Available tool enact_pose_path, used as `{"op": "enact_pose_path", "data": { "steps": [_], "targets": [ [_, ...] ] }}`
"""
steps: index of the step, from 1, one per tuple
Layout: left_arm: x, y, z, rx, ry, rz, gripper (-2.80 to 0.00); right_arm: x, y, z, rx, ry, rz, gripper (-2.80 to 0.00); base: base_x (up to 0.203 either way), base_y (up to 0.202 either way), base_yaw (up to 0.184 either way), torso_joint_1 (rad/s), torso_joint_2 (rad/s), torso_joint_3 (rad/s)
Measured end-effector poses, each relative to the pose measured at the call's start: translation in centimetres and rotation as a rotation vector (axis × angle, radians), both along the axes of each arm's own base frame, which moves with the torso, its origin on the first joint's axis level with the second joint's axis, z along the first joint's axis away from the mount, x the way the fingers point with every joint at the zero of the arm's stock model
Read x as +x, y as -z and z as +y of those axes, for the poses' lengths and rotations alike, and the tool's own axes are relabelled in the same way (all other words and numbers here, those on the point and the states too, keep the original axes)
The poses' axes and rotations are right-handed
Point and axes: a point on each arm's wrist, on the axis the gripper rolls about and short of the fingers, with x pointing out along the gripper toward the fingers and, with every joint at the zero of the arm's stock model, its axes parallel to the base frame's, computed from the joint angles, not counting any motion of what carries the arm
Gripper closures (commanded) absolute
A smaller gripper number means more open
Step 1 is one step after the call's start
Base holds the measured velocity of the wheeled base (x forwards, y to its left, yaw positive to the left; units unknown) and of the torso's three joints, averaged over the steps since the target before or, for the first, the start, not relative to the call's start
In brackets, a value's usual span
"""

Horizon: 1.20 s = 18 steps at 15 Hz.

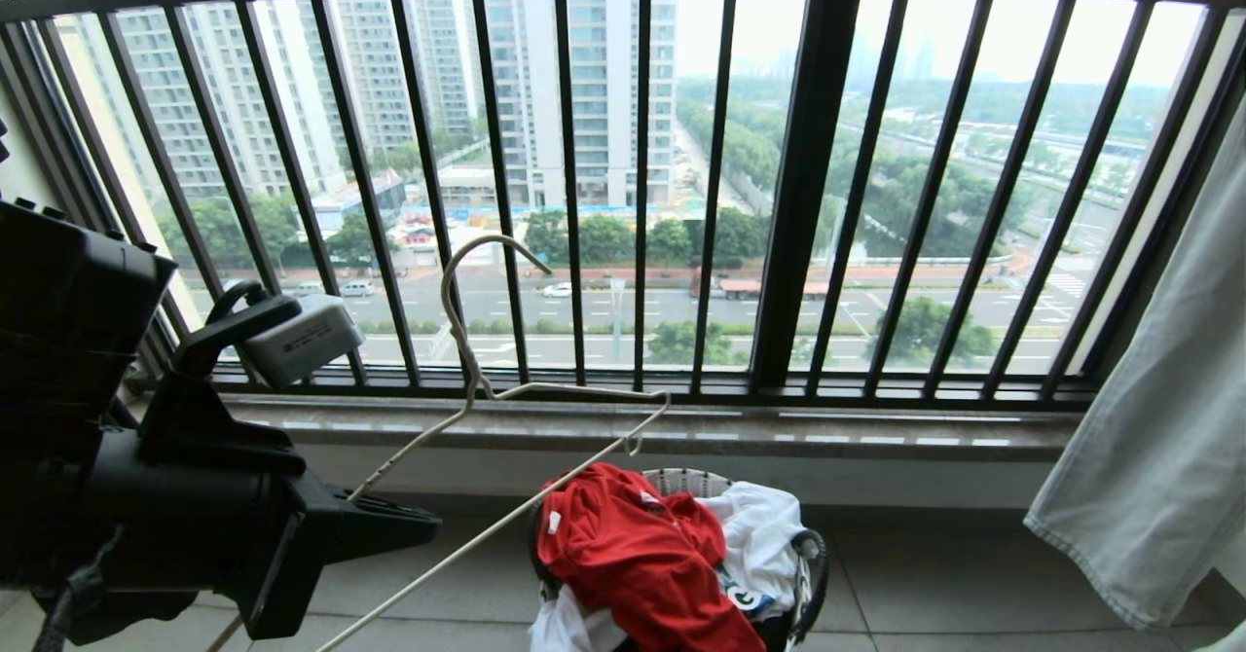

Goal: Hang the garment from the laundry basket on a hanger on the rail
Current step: Pick up clothes from the basket

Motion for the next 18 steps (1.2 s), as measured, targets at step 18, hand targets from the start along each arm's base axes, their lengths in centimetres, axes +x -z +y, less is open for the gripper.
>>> {"op": "enact_pose_path", "data": {
  "steps": [18],
  "targets": [
    [0.08, 0.22, -0.05, -0.021, 0.000, -0.042, 0.00, 0.00, 0.00, 0.00, 0.000, 0.000, 0.000, 0.00, 0.000, 0.000, 0.000, 0.003, 0.00, -0.144]
  ]
}}
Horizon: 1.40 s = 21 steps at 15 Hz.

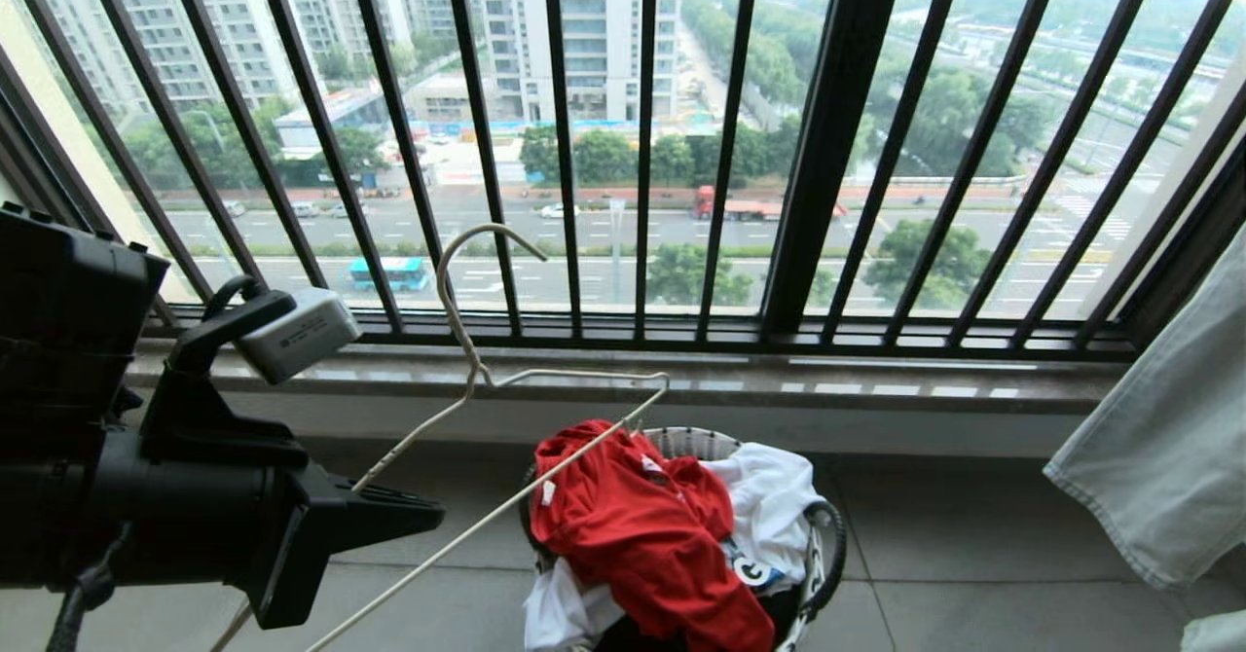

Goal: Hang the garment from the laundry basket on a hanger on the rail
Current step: Pick up clothes from the basket

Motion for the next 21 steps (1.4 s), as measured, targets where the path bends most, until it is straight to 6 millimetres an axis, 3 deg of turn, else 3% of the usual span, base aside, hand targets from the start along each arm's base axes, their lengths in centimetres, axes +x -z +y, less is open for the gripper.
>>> {"op": "enact_pose_path", "data": {
  "steps": [21],
  "targets": [
    [-0.24, -0.15, 0.12, -0.003, 0.001, -0.009, 0.00, 0.00, 0.00, 0.00, 0.000, 0.000, 0.000, 0.00, 0.000, 0.000, 0.000, 0.003, 0.00, -0.198]
  ]
}}
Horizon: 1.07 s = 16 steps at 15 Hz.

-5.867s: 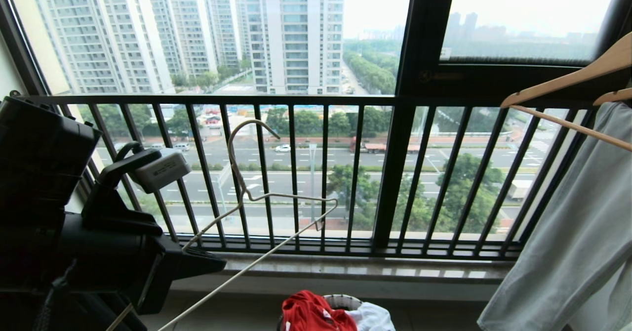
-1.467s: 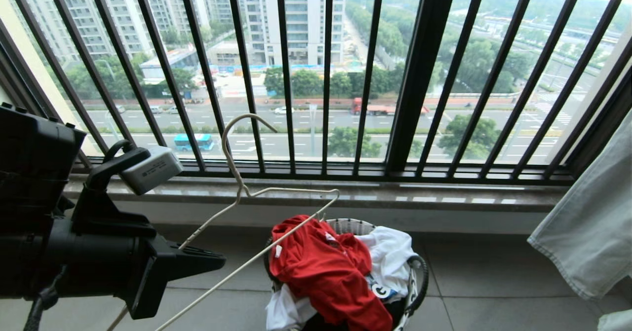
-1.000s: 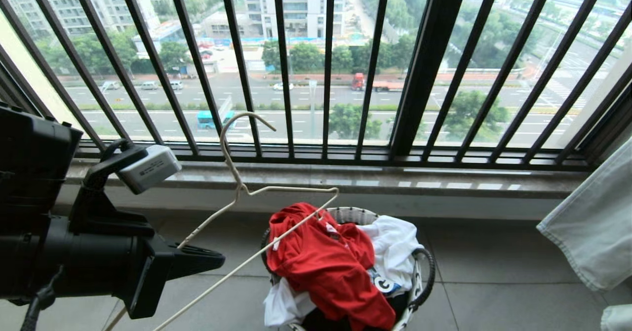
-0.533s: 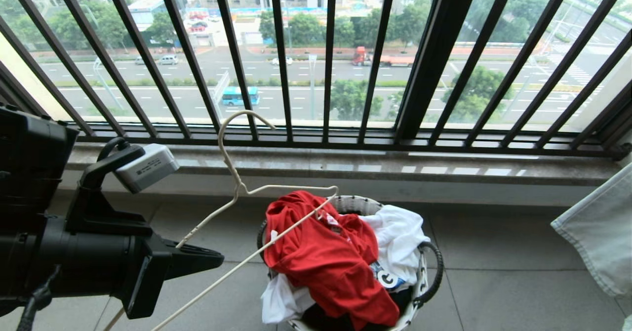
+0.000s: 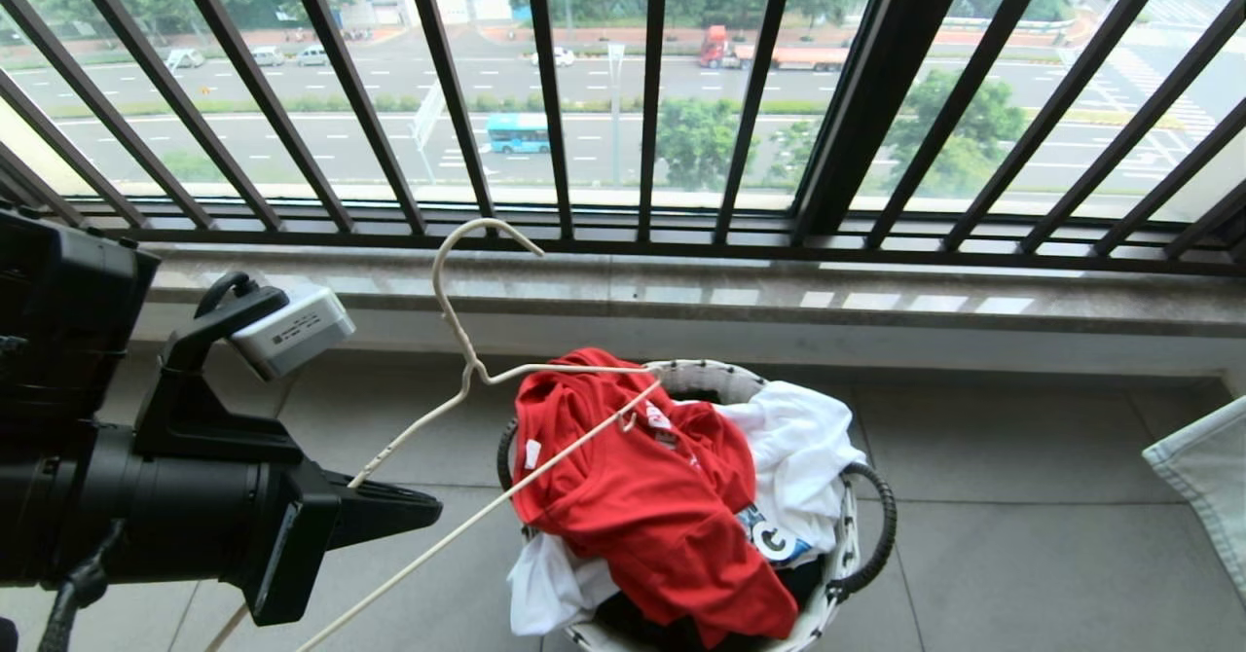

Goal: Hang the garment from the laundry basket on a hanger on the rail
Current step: Pick up clothes from the basket

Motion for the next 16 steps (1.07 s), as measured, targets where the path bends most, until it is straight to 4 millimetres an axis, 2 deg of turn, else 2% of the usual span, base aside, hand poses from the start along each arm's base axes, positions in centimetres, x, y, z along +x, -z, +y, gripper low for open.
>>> {"op": "enact_pose_path", "data": {
  "steps": [11, 16],
  "targets": [
    [-0.1, 0.0, 0.1, -0.007, -0.004, 0.000, 0.00, 0.0, 0.0, 0.0, -0.002, 0.000, 0.000, 0.00, 0.000, 0.000, 0.000, 0.001, 0.00, -0.022],
    [-0.3, -1.0, 0.2, -0.025, -0.012, -0.028, 0.00, 0.0, 0.0, 0.0, -0.004, 0.000, 0.001, 0.00, 0.000, 0.000, 0.000, 0.000, 0.00, 0.000]
  ]
}}
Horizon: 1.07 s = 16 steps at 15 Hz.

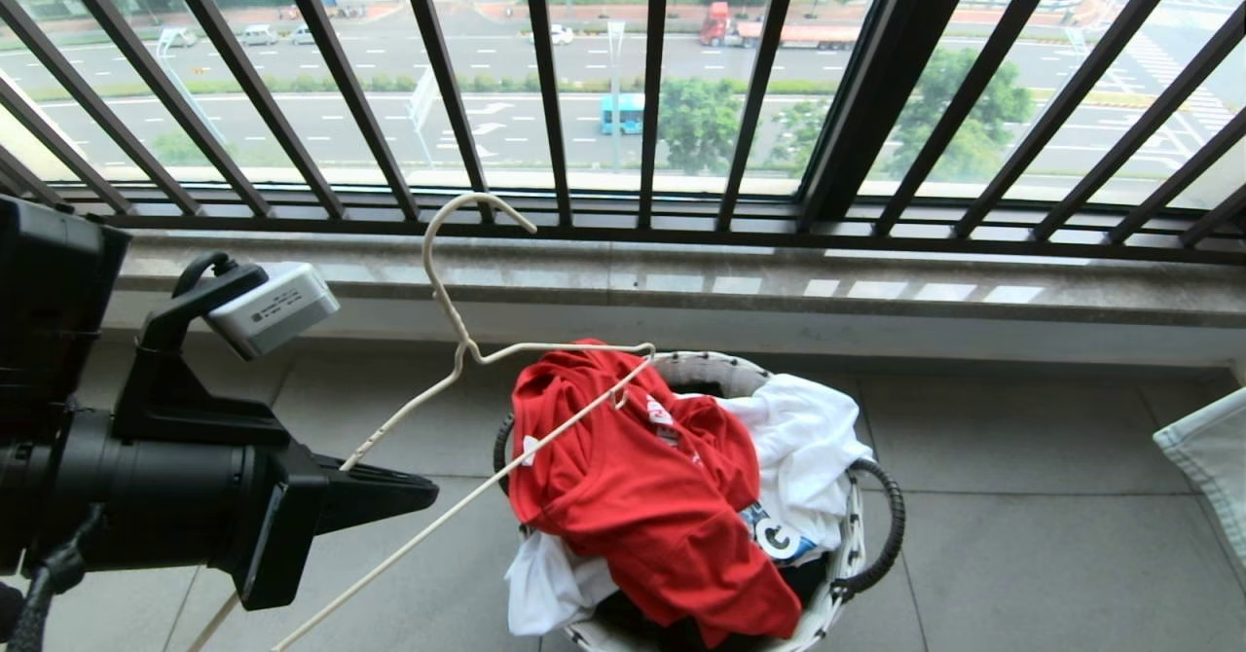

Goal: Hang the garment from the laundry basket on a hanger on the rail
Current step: Pick up clothes from the basket

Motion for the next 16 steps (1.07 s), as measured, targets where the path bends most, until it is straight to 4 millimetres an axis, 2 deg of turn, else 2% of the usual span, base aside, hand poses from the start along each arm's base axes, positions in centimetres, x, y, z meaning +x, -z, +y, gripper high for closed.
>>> {"op": "enact_pose_path", "data": {
  "steps": [3, 4, 7, 9, 12, 16],
  "targets": [
    [-0.5, -0.7, 0.2, -0.015, -0.004, -0.029, 0.00, -0.1, -0.1, 0.0, -0.001, 0.001, 0.010, 0.00, 0.000, 0.000, 0.000, 0.000, 0.00, 0.000],
    [-0.6, -1.1, 0.3, -0.028, -0.011, -0.034, 0.00, -0.3, -0.8, 0.0, 0.000, 0.001, 0.001, 0.00, 0.000, 0.000, 0.000, 0.000, 0.00, 0.000],
    [-1.1, -2.0, 0.6, -0.054, -0.029, -0.031, 0.00, -0.3, -3.9, 0.0, 0.001, -0.012, 0.026, 0.00, 0.000, 0.000, 0.000, 0.000, 0.00, 0.000],
    [-1.4, -2.5, 0.7, -0.071, -0.034, -0.045, 0.00, 0.7, -6.6, 0.1, 0.003, -0.050, 0.075, 0.00, 0.000, 0.000, 0.000, 0.000, 0.00, 0.000],
    [-1.8, -3.8, 1.0, -0.119, -0.062, -0.057, 0.00, 3.9, -10.7, 0.4, 0.012, -0.143, 0.169, 0.00, 0.000, 0.000, 0.000, 0.000, 0.00, 0.000],
    [-2.4, -4.8, 1.3, -0.141, -0.082, -0.049, 0.00, 11.2, -14.3, 1.3, 0.053, -0.301, 0.356, 0.00, 0.000, 0.000, 0.000, 0.000, 0.00, 0.000]
  ]
}}
